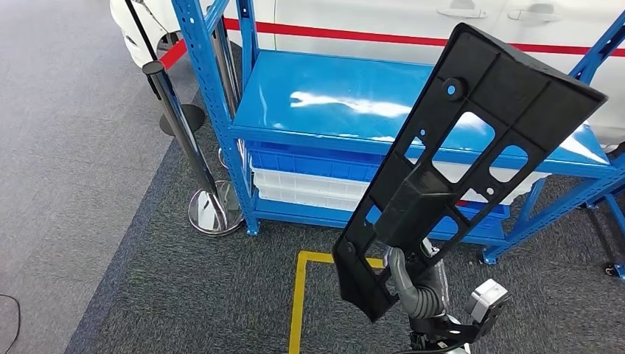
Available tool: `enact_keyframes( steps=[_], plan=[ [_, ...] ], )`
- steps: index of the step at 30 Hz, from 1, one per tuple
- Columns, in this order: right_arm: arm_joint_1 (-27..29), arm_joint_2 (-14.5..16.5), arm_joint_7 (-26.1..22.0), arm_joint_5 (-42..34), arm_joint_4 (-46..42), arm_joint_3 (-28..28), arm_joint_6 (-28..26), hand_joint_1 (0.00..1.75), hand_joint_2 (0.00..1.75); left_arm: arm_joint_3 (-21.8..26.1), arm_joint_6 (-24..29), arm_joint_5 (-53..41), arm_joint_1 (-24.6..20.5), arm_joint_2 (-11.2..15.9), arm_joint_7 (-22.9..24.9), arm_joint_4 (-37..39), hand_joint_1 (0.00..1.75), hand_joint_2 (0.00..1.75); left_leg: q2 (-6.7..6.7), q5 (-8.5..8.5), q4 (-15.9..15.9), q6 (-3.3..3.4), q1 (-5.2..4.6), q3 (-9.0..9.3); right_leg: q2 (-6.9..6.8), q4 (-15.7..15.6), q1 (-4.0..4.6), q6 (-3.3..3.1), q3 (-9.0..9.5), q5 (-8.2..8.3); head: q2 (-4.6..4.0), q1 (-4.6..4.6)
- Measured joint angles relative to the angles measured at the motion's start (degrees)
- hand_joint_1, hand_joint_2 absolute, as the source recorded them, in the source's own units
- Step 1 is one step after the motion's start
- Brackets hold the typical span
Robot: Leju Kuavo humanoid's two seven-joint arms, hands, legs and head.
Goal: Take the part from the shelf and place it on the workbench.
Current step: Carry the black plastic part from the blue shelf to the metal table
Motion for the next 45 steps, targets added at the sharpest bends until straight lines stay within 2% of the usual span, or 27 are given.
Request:
enact_keyframes(
  steps=[1,3,5,7,9,11,12,13,15,16,18,19,21,23,26,27,28,29,31,32,33,35,37,39,42,43,45],
  plan=[
    [-0.02,-0.01,0.02,0.17,-0.01,-0.19,-0.06,1.75,1.75,-0.03,-0.04,-0.06,0.02,-0.02,0.01,0.0,0.0,1.75,-0.02,0.5,0.17,-0.3,-0.03,-0.73,0.05,-4.07,-0.06,-0.12,3.05,0.54,0.0,0.0],
    [0.09,-0.01,-0.07,0.75,-0.08,-0.43,-0.28,1.75,1.75,-0.08,-0.1,-0.26,0.04,-0.05,-0.01,0.0,0.0,1.75,-0.09,1.53,0.25,-1.01,-0.13,-1.47,0.3,-11.44,0.16,-0.86,7.81,-0.29,0.0,-0.05],
    [0.35,-0.01,-0.29,1.57,-0.18,-0.72,-0.58,1.75,1.75,-0.09,-0.16,-0.46,0.09,-0.05,-0.03,0.0,0.0,1.75,-0.16,2.7,-0.17,-1.81,-0.19,-1.56,0.51,-13.79,0.55,-1.88,8.72,-0.76,0.01,-0.04],
    [0.52,-0.01,-0.46,2.02,-0.22,-1.05,-0.81,1.75,1.75,-0.1,-0.22,-0.56,0.2,-0.01,-0.05,0.0,0.0,1.75,-0.31,2.6,-0.07,-2.49,-0.07,-2.07,0.37,-13.89,0.44,-2.99,7.79,0.36,0.01,0.0],
    [0.61,0.03,-0.57,2.07,-0.32,-1.45,-0.91,1.75,1.75,-0.11,-0.23,-0.63,0.29,0.03,-0.08,0.0,0.0,1.75,-0.41,-1.78,3.61,-2.86,0.04,-3.48,0.16,-14.06,0.38,-4.05,6.42,1.74,0.0,-0.26],
    [0.66,0.06,-0.62,2.02,-0.39,-1.88,-0.9,1.75,1.75,-0.11,-0.23,-0.69,0.29,0.03,-0.1,0.0,0.0,1.75,-0.41,-7.65,10.95,-2.96,0.03,-5.07,0.05,-13.89,0.85,-4.64,4.75,2.98,0.0,-0.5],
    [0.66,0.06,-0.62,2.01,-0.39,-2.07,-0.9,1.75,1.75,-0.11,-0.23,-0.71,0.28,0.02,-0.11,0.0,0.0,1.75,-0.42,-9.0,14.34,-2.91,0.0,-5.42,0.01,-13.74,1.14,-4.81,3.86,3.57,0.0,-0.52],
    [0.65,0.06,-0.61,2.01,-0.39,-2.24,-0.89,1.75,1.75,-0.11,-0.22,-0.72,0.26,0.02,-0.12,0.0,0.0,1.75,-0.42,-8.89,16.29,-2.73,-0.09,-5.12,-0.02,-13.57,1.45,-4.94,2.99,4.12,0.0,-0.52],
    [0.64,0.08,-0.6,2.01,-0.42,-2.66,-0.9,1.75,1.75,-0.11,-0.2,-0.74,0.22,0.04,-0.13,0.0,0.0,1.75,-0.44,-6.13,14.46,-1.73,-0.56,-1.81,-0.02,-13.22,2.07,-5.13,1.36,5.15,0.0,-0.53],
    [0.63,0.09,-0.6,2.01,-0.44,-2.87,-0.9,1.75,1.75,-0.11,-0.15,-0.75,0.17,0.2,-0.13,-0.01,0.0,1.75,-0.45,-5.06,10.73,-0.79,-1.06,1.3,-0.01,-13.12,2.24,-5.19,0.76,5.63,0.0,-0.52],
    [0.58,0.13,-0.58,1.99,-0.49,-3.19,-0.9,1.75,1.75,-0.11,-0.07,-0.81,0.01,0.46,-0.14,-0.04,0.0,1.75,-0.33,-5.32,1.51,0.79,-2.05,7.85,-0.07,-12.97,2.55,-5.07,0.04,6.55,0.0,-0.52],
    [0.54,0.14,-0.55,1.98,-0.5,-3.26,-0.89,1.75,1.75,-0.11,-0.02,-0.84,-0.06,0.6,-0.15,-0.06,0.0,1.75,-0.31,-5.85,-1.54,1.12,-2.43,9.78,-0.16,-13.0,2.47,-4.89,-0.11,7.02,0.0,-0.45],
    [0.49,0.15,-0.42,1.93,-0.5,-3.32,-0.89,1.75,1.75,-0.11,0.01,-0.93,-0.1,0.54,-0.13,-0.05,0.0,1.75,-0.28,-5.55,-3.96,1.11,-2.5,10.57,-0.29,-13.23,2.31,-4.34,-0.37,7.91,0.0,-0.5],
    [0.41,0.15,-0.33,2.41,-0.5,-3.57,-1.28,1.75,1.75,-0.11,-0.02,-1.03,-0.11,0.41,-0.01,-0.03,0.0,1.75,-0.09,-3.98,-4.69,1.58,-2.2,9.82,-0.04,-12.37,2.12,-3.59,-1.05,6.39,0.0,-0.53],
    [-0.02,0.01,-0.2,5.01,-0.5,-4.34,-3.12,1.75,1.75,-0.09,-0.15,-1.21,-0.15,0.36,0.13,-0.03,0.0,1.75,0.16,-2.03,-4.69,1.87,-1.75,7.57,0.23,-3.96,1.23,-2.33,-3.61,-1.33,0.0,-0.33],
    [-0.24,-0.13,-0.12,5.86,-0.51,-4.6,-3.74,1.75,1.75,-0.09,-0.2,-1.28,-0.14,0.35,0.16,-0.03,0.0,1.75,0.19,-1.54,-4.38,1.65,-1.61,6.61,0.22,-0.48,0.8,-1.89,-4.32,-2.78,0.0,-0.34],
    [-0.48,-0.33,-0.02,6.62,-0.55,-4.85,-4.3,1.75,1.75,-0.09,-0.25,-1.33,-0.13,0.33,0.18,-0.03,0.0,1.75,0.23,-1.12,-3.93,1.37,-1.39,5.59,0.22,1.87,0.39,-1.41,-4.44,-2.86,0.0,-0.36],
    [-0.75,-0.6,0.07,7.24,-0.66,-5.14,-4.77,1.75,1.75,-0.09,-0.28,-1.36,-0.12,0.32,0.2,-0.02,0.0,1.75,0.25,-0.77,-3.34,1.03,-1.07,4.51,0.2,2.42,-0.02,-0.89,-3.68,-1.72,0.0,-0.34],
    [-1.37,-1.18,0.16,8.38,-1.04,-5.7,-5.61,1.75,1.75,-0.09,-0.32,-1.37,-0.13,0.3,0.2,-0.03,0.0,1.75,0.27,-0.37,-1.76,0.32,-0.37,2.41,0.18,-2.18,-0.92,0.27,0.51,1.4,0.0,-0.3],
    [-1.73,-1.48,0.14,8.89,-1.31,-5.95,-5.98,1.75,1.75,-0.09,-0.33,-1.38,-0.15,0.32,0.2,-0.03,0.0,1.75,0.24,-0.27,-0.85,-0.09,-0.16,1.43,0.24,-5.93,-1.07,0.71,3.11,1.7,0.0,-0.13],
    [-2.06,-1.73,0.07,9.37,-1.64,-6.17,-6.35,1.75,1.75,-0.09,-0.34,-1.4,-0.15,0.34,0.2,-0.04,0.0,1.75,0.19,-0.13,-0.09,-0.54,-0.09,0.64,0.3,-9.0,-1.12,0.7,5.07,1.27,0.0,0.0],
    [-2.52,-2.2,-0.13,10.1,-2.27,-6.57,-6.89,1.75,1.75,-0.09,-0.39,-1.49,-0.1,0.38,0.19,-0.04,0.0,1.75,0.1,0.44,0.69,-1.52,-0.16,-0.29,0.43,-11.75,-0.69,-0.06,6.38,-0.01,0.0,0.18],
    [-2.68,-2.54,-0.24,10.32,-2.69,-6.92,-7.11,1.75,1.75,-0.09,-0.42,-1.54,0.04,0.38,0.18,-0.04,0.0,1.75,0.06,0.7,0.82,-2.38,-0.02,-0.74,0.3,-11.69,-0.65,-1.44,5.59,0.53,0.0,0.08],
    [-2.84,-2.69,-0.25,10.37,-2.98,-7.11,-7.21,1.75,1.75,-0.09,-0.46,-1.55,0.12,0.36,0.18,-0.04,0.0,1.75,0.05,-2.28,3.12,-2.85,0.18,-1.82,0.11,-11.74,-0.65,-2.86,4.52,1.59,0.0,-0.05],
    [-3.03,-2.81,-0.17,10.71,-3.29,-7.25,-7.41,1.75,1.75,-0.09,-0.7,-1.56,0.07,0.3,0.2,-0.04,0.0,1.75,0.03,-9.77,13.26,-2.9,0.19,-4.41,0.01,-11.65,-0.03,-3.93,2.41,3.31,0.0,-0.39],
    [-3.14,-2.89,-0.09,10.89,-3.31,-7.32,-7.53,1.75,1.75,-0.09,-0.79,-1.58,0.04,0.31,0.21,-0.04,0.0,1.75,0.03,-10.4,15.9,-2.78,0.14,-4.61,-0.01,-11.56,0.24,-4.04,1.64,3.87,0.0,-0.41],
    [-3.5,-3.2,0.25,11.33,-3.36,-7.5,-7.81,1.75,1.75,-0.09,-0.98,-1.67,0.0,0.32,0.23,-0.04,0.0,1.75,-0.01,-8.21,15.63,-2.12,-0.09,-2.36,0.01,-11.36,0.74,-4.13,0.1,4.95,0.0,-0.42]
  ],
)
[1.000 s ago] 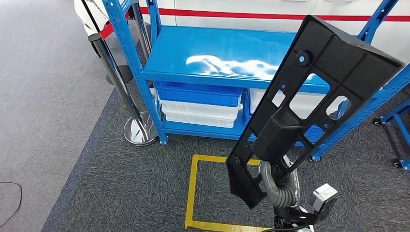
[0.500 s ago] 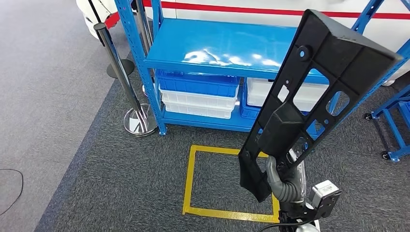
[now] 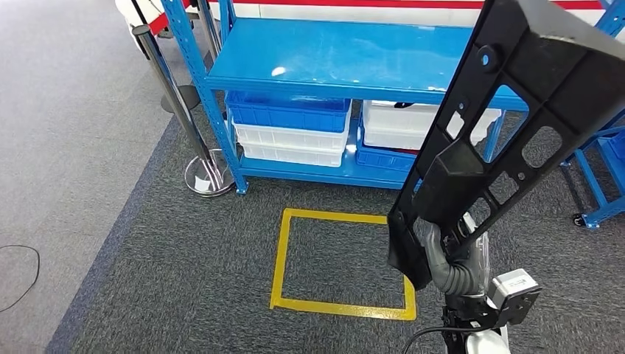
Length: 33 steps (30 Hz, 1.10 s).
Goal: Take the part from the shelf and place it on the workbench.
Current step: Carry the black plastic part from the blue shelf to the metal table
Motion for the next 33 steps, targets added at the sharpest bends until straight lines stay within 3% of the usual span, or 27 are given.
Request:
enact_keyframes(
  steps=[1,3,5,7,8,9,10,12,13,14,15,16,17,19,21,23,24,27,28,29,30,32,33],
  plan=[
    [-0.21,-0.22,0.19,0.28,-0.09,-0.08,-0.16,1.75,1.75,0.0,-0.09,-0.05,-0.06,0.02,0.01,-0.01,0.0,1.75,-0.04,1.6,-3.13,0.6,-0.26,2.65,0.03,0.09,0.15,0.0,-0.66,0.54,0.0,0.01],
    [-0.57,-0.63,0.42,0.78,-0.36,-0.21,-0.4,1.75,1.75,0.0,-0.22,-0.13,-0.26,0.15,0.01,-0.02,0.0,1.75,-0.09,2.34,-11.84,1.85,-0.93,8.69,0.03,0.19,0.36,0.28,-1.53,1.57,0.0,0.04],
    [-0.83,-0.9,0.46,1.0,-0.56,-0.36,-0.49,1.75,1.75,0.0,-0.28,-0.16,-0.41,0.26,0.02,-0.03,0.0,1.75,-0.15,1.75,-16.86,2.3,-1.49,11.53,-0.11,-0.1,0.16,0.89,-1.79,2.63,0.0,-0.01],
    [-0.98,-1.11,0.48,1.05,-0.64,-0.51,-0.52,1.75,1.75,0.0,-0.3,-0.17,-0.44,0.25,0.03,-0.02,0.0,1.75,-0.08,2.94,-17.95,2.44,-1.56,11.22,-0.17,-0.75,-0.13,1.63,-1.9,3.64,0.0,-0.19],
    [-1.0,-1.22,0.47,1.08,-0.68,-0.61,-0.52,1.75,1.75,0.0,-0.3,-0.17,-0.48,0.25,0.04,-0.02,0.0,1.75,0.02,3.83,-18.47,2.76,-1.44,10.86,-0.08,-0.66,-0.17,1.95,-2.15,3.12,0.0,-0.25],
    [-1.04,-1.37,0.47,1.09,-0.73,-0.73,-0.54,1.75,1.75,0.0,-0.31,-0.17,-0.5,0.25,0.05,-0.02,0.0,1.75,0.14,4.81,-18.93,3.07,-1.25,10.27,0.03,0.28,-0.16,2.21,-2.57,1.42,0.0,-0.18],
    [-1.07,-1.53,0.47,1.1,-0.75,-0.86,-0.55,1.75,1.75,0.0,-0.31,-0.18,-0.54,0.24,0.06,-0.02,0.0,1.75,0.26,5.78,-19.23,3.3,-1.05,9.53,0.13,2.37,-0.2,2.44,-3.16,-1.37,0.0,-0.1],
    [-1.13,-1.8,0.49,1.11,-0.78,-1.03,-0.55,1.75,1.75,0.0,-0.32,-0.19,-0.54,0.24,0.08,-0.02,0.0,1.75,0.31,7.27,-19.01,3.46,-1.09,7.53,0.2,9.11,-0.32,2.85,-4.39,-7.04,0.0,0.04],
    [-1.12,-1.9,0.51,1.11,-0.77,-1.06,-0.55,1.75,1.75,0.0,-0.33,-0.19,-0.54,0.24,0.08,-0.02,0.0,1.75,0.32,7.92,-18.74,3.38,-1.1,6.43,0.19,12.24,-0.36,3.04,-4.59,-8.08,0.0,0.07],
    [-1.13,-1.98,0.53,1.12,-0.77,-1.08,-0.55,1.75,1.75,0.0,-0.37,-0.19,-0.53,0.23,0.08,-0.02,0.0,1.75,0.33,8.5,-18.38,3.28,-1.09,5.31,0.19,14.14,-0.4,3.19,-4.24,-7.66,0.0,0.08],
    [-1.17,-2.03,0.56,1.12,-0.77,-1.08,-0.56,1.75,1.75,0.0,-0.45,-0.2,-0.52,0.21,0.07,-0.02,0.0,1.75,0.34,9.03,-17.92,3.13,-1.05,4.14,0.18,14.21,-0.43,3.28,-3.05,-6.1,0.0,0.1],
    [-1.28,-2.07,0.64,1.12,-0.77,-1.09,-0.58,1.75,1.75,0.0,-0.55,-0.2,-0.5,0.18,0.06,-0.02,0.0,1.75,0.34,9.5,-17.4,2.96,-1.01,2.99,0.18,12.54,-0.48,3.34,-1.02,-4.34,0.0,0.11],
    [-1.54,-2.09,0.79,1.1,-0.77,-1.09,-0.61,1.75,1.75,0.0,-0.67,-0.22,-0.52,0.15,0.03,-0.02,0.0,1.75,0.32,9.93,-16.79,2.71,-1.01,1.94,0.19,9.18,-0.53,3.32,1.79,-3.66,0.0,0.11],
    [-2.33,-2.09,1.28,0.99,-0.72,-1.11,-0.72,1.75,1.75,-0.01,-0.9,-0.26,-0.56,0.13,-0.02,-0.02,0.0,1.75,0.27,10.79,-15.8,2.1,-1.14,0.48,0.28,1.56,-0.34,2.75,7.05,-4.97,0.0,0.09],
    [-3.11,-2.1,1.69,0.76,-0.6,-1.19,-0.85,1.75,1.75,-0.01,-1.06,-0.33,-0.55,0.14,-0.05,-0.02,0.0,1.75,0.22,11.87,-15.65,1.48,-1.25,-0.03,0.35,-1.78,0.01,1.82,8.73,-6.17,0.0,0.23],
    [-3.68,-2.11,2.0,0.57,-0.37,-1.25,-0.92,1.75,1.75,0.0,-1.14,-0.41,-0.46,0.2,0.0,-0.02,0.0,1.75,0.03,11.96,-15.52,0.86,-1.18,-0.63,0.19,-1.71,-0.16,0.85,7.64,-4.94,0.0,0.33],
    [-3.93,-2.11,2.16,0.52,-0.26,-1.26,-0.93,1.75,1.75,0.0,-1.16,-0.49,-0.41,0.23,0.07,-0.02,0.0,1.75,-0.07,10.45,-14.53,0.53,-1.1,-1.19,0.07,-1.74,-0.26,0.3,6.89,-4.15,0.0,0.18],
    [-4.38,-2.11,2.39,0.43,-0.06,-1.26,-0.99,1.75,1.75,0.0,-1.17,-0.72,-0.37,0.25,0.3,-0.02,0.0,1.75,-0.18,1.76,-5.61,-0.31,-0.73,-3.29,-0.13,-1.73,-0.25,-0.56,4.23,-1.87,0.0,-0.25],
    [-4.49,-2.1,2.44,0.4,0.04,-1.26,-0.99,1.75,1.75,0.0,-1.17,-0.74,-0.4,0.24,0.34,-0.02,0.0,1.75,-0.17,0.19,-2.05,-0.49,-0.65,-3.64,-0.15,-1.64,-0.19,-0.56,3.27,-1.14,0.0,-0.25],
    [-4.62,-2.1,2.5,0.4,0.16,-1.26,-0.99,1.75,1.75,0.0,-1.17,-0.75,-0.44,0.24,0.38,-0.02,0.0,1.75,-0.17,0.13,0.43,-0.58,-0.59,-3.44,-0.16,-1.49,-0.14,-0.51,2.23,-0.43,0.0,-0.25],
    [-4.79,-2.1,2.57,0.4,0.27,-1.26,-0.99,1.75,1.75,0.0,-1.2,-0.75,-0.47,0.25,0.42,-0.02,0.0,1.75,-0.18,1.33,1.18,-0.56,-0.56,-2.46,-0.17,-1.27,-0.12,-0.41,1.18,0.24,0.0,-0.25],
    [-5.19,-2.09,2.75,0.52,0.44,-1.26,-1.05,1.75,1.75,0.0,-1.45,-0.8,-0.62,0.31,0.49,-0.02,0.0,1.75,-0.23,4.22,-3.24,-0.12,-0.58,2.38,-0.13,-0.74,-0.12,-0.12,-0.78,1.46,0.0,-0.27],
    [-5.4,-2.09,2.86,0.7,0.48,-1.26,-1.15,1.75,1.75,0.0,-1.62,-0.82,-0.75,0.38,0.51,-0.03,0.0,1.75,-0.27,4.12,-7.96,0.25,-0.71,6.01,-0.11,-0.51,-0.07,0.12,-1.48,1.99,0.0,-0.27]
  ],
)
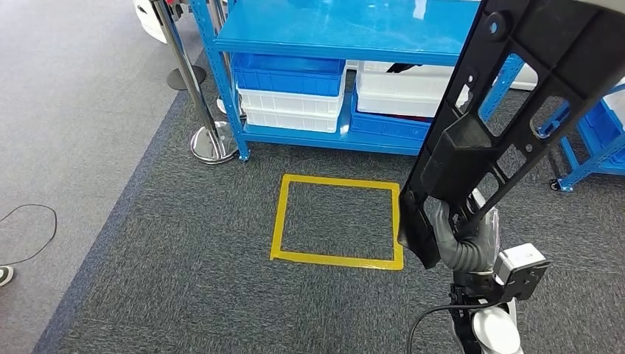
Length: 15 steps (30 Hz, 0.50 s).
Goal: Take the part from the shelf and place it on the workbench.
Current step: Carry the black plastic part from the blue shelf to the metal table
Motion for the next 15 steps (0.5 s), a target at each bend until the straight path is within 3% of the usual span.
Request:
enact_keyframes(
  steps=[2,3,4,5,6,8,9,10,11,12,14,15],
  plan=[
    [-0.42,0.0,0.19,0.35,0.1,0.0,-0.22,1.75,1.75,0.0,-0.24,-0.04,-0.25,0.12,0.0,-0.01,0.0,1.75,-0.1,-1.67,-7.88,0.6,-0.32,5.31,-0.09,0.07,-0.01,0.64,-0.63,1.17,0.0,0.06],
    [-0.6,0.0,0.26,0.44,0.16,0.0,-0.28,1.75,1.75,0.0,-0.31,-0.05,-0.3,0.15,0.01,-0.01,0.0,1.75,-0.13,-2.22,-9.87,0.81,-0.52,6.3,-0.17,-0.13,-0.07,1.03,-0.73,1.81,0.0,0.03],
    [-0.74,0.0,0.29,0.46,0.24,0.0,-0.31,1.75,1.75,0.0,-0.36,-0.06,-0.26,0.14,0.01,-0.01,0.0,1.75,-0.14,-1.86,-10.33,1.06,-0.55,6.07,-0.22,-0.43,-0.08,1.44,-0.77,2.54,0.0,0.07],
    [-0.84,0.01,0.32,0.47,0.34,0.01,-0.31,1.75,1.75,0.0,-0.4,-0.07,-0.23,0.13,0.02,0.0,0.0,1.75,-0.03,-1.13,-10.46,1.43,-0.51,5.6,-0.16,-0.5,-0.16,1.79,-0.97,2.56,0.0,0.05],
    [-0.89,0.01,0.34,0.47,0.43,0.01,-0.31,1.75,1.75,0.0,-0.45,-0.07,-0.21,0.12,0.03,0.0,0.0,1.75,0.12,-0.43,-10.67,1.9,-0.41,5.03,-0.08,0.1,-0.18,2.06,-1.38,1.49,0.0,0.11],
    [-0.93,0.01,0.38,0.55,0.66,0.02,-0.37,1.75,1.75,0.0,-0.51,-0.07,-0.16,0.13,0.04,0.01,0.0,1.75,0.4,1.16,-10.83,2.72,-0.24,3.53,0.09,4.25,-0.36,2.4,-2.67,-3.97,0.0,0.39],
    [-0.95,0.0,0.37,0.76,0.75,0.03,-0.51,1.75,1.75,0.0,-0.54,-0.08,-0.13,0.15,0.04,0.01,0.0,1.75,0.42,1.9,-10.74,2.94,-0.3,2.55,0.11,7.75,-0.41,2.54,-3.38,-7.08,0.0,0.53],
    [-0.95,0.0,0.32,1.12,0.85,0.03,-0.79,1.75,1.75,0.0,-0.58,-0.16,-0.11,0.16,0.03,0.01,0.0,1.75,0.43,2.64,-10.59,3.0,-0.37,1.53,0.12,11.32,-0.47,2.7,-3.87,-9.05,0.0,0.59],
    [-0.95,0.0,0.24,1.59,0.94,0.03,-1.18,1.75,1.75,-0.01,-0.67,-0.29,-0.1,0.17,0.02,0.01,0.0,1.75,0.44,3.32,-10.37,2.96,-0.45,0.4,0.13,14.0,-0.47,2.81,-3.86,-9.43,0.0,0.6],
    [-0.95,0.0,0.15,2.04,1.02,0.03,-1.59,1.75,1.75,-0.01,-0.84,-0.45,-0.09,0.17,0.01,0.01,0.0,1.75,0.45,3.97,-10.02,2.9,-0.52,-0.8,0.13,15.35,-0.47,2.86,-3.17,-8.46,0.0,0.6],
    [-0.97,0.0,-0.01,2.55,1.1,0.02,-2.16,1.75,1.75,-0.05,-1.22,-0.83,-0.05,0.17,0.01,0.01,0.0,1.75,0.45,4.98,-9.08,2.67,-0.58,-3.06,0.13,12.39,-0.45,2.68,0.79,-4.97,0.0,0.6],
    [-1.03,0.0,-0.05,2.62,1.11,0.02,-2.26,1.75,1.75,-0.08,-1.39,-0.96,-0.04,0.17,0.0,0.01,0.0,1.75,0.44,5.39,-8.55,2.49,-0.63,-4.06,0.12,8.76,-0.36,2.45,3.66,-4.73,0.0,0.6]
  ],
)
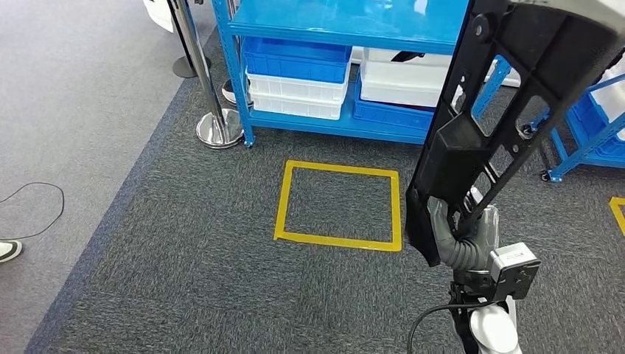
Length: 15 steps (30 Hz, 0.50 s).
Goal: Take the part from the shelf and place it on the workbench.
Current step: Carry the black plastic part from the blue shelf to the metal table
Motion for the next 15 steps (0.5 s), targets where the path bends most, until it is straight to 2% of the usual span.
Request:
enact_keyframes(
  steps=[1,2,3,5,6,7,8,10,11,12,13,14,15],
  plan=[
    [-0.06,0.0,-0.05,0.08,0.0,0.0,-0.07,1.75,1.75,-0.04,-0.1,-0.09,0.01,0.0,-0.01,0.0,0.0,1.75,-0.02,0.37,0.49,-0.22,-0.05,-0.74,0.0,-3.91,0.15,-0.29,2.74,-0.71,0.0,-0.02],
    [-0.1,0.0,-0.11,0.15,0.0,-0.01,-0.14,1.75,1.75,-0.09,-0.15,-0.12,0.02,0.0,-0.03,0.0,0.0,1.75,-0.03,0.78,0.83,-0.5,-0.1,-1.25,0.0,-7.09,0.34,-0.58,4.69,-1.89,0.0,-0.03],
    [-0.1,0.0,-0.18,0.2,0.0,-0.01,-0.25,1.75,1.75,-0.14,-0.19,-0.17,0.03,0.01,-0.05,0.0,0.0,1.75,-0.03,1.25,0.96,-0.82,-0.12,-1.56,0.0,-9.14,0.56,-0.89,5.7,-2.99,0.0,-0.03],
    [0.21,0.01,-0.34,0.26,0.01,-0.02,-0.55,1.75,1.75,-0.23,-0.19,-0.34,0.17,0.13,-0.08,0.0,0.0,1.75,-0.07,2.1,0.86,-1.48,-0.07,-1.83,-0.06,-10.2,0.57,-1.51,5.57,-2.75,0.0,0.03],
    [0.4,0.01,-0.4,0.27,0.01,-0.02,-0.69,1.75,1.75,-0.26,-0.18,-0.43,0.26,0.25,-0.09,0.0,0.0,1.75,-0.14,1.67,1.11,-1.83,-0.01,-2.13,-0.13,-10.34,0.43,-1.88,5.12,-2.18,0.0,0.04],
    [0.61,0.02,-0.46,0.31,0.01,-0.03,-0.81,1.75,1.75,-0.28,-0.14,-0.43,0.37,0.35,-0.06,0.0,0.0,1.75,-0.22,0.01,2.24,-2.16,0.07,-2.65,-0.16,-10.51,0.25,-2.29,4.55,-1.53,0.0,-0.05],
    [0.81,0.02,-0.55,0.4,0.0,-0.06,-0.89,1.75,1.75,-0.29,-0.08,-0.36,0.44,0.43,0.04,0.0,0.0,1.75,-0.28,-2.66,4.44,-2.47,0.2,-3.39,-0.11,-10.63,0.09,-2.58,3.85,-0.87,0.0,-0.14],
    [1.32,0.02,-0.75,0.6,-0.06,-0.29,-0.86,1.75,1.75,-0.29,0.07,-0.13,0.5,0.44,0.4,0.0,0.0,1.75,-0.3,-8.29,11.39,-2.96,0.53,-5.03,0.24,-10.61,0.11,-2.78,2.31,0.39,0.0,-0.39],
    [1.68,0.02,-0.83,0.57,-0.09,-0.5,-0.68,1.75,1.75,-0.29,0.14,-0.08,0.49,0.44,0.6,0.0,0.0,1.75,-0.29,-9.25,14.83,-3.13,0.68,-5.54,0.48,-10.57,0.11,-2.68,1.54,1.01,0.0,-0.4],
    [2.06,0.01,-0.85,0.43,-0.1,-0.77,-0.42,1.75,1.75,-0.29,0.21,-0.1,0.49,0.45,0.74,0.0,0.0,1.75,-0.31,-8.69,17.17,-3.24,0.8,-5.55,0.72,-10.51,0.1,-2.55,0.76,1.6,0.0,-0.42],
    [2.43,0.01,-0.86,0.2,-0.1,-1.03,-0.1,1.75,1.75,-0.29,0.27,-0.13,0.5,0.47,0.82,0.0,0.0,1.75,-0.37,-7.02,17.7,-3.27,0.91,-4.7,1.06,-10.41,0.07,-2.37,-0.02,2.17,0.0,-0.44],
    [2.76,0.01,-0.88,-0.06,-0.1,-1.32,0.16,1.75,1.75,-0.29,0.33,-0.15,0.5,0.49,0.88,0.0,0.0,1.75,-0.66,-5.2,16.02,-3.21,1.0,-2.8,1.51,-10.29,0.01,-2.14,-0.74,2.69,0.0,-0.44],
    [3.01,0.0,-0.92,-0.3,-0.1,-1.58,0.37,1.75,1.75,-0.29,0.43,-0.16,0.5,0.5,0.91,0.0,0.0,1.75,-1.57,-4.17,12.54,-3.05,1.09,0.03,1.98,-10.13,-0.07,-1.87,-1.33,3.14,0.0,-0.45]
  ],
)
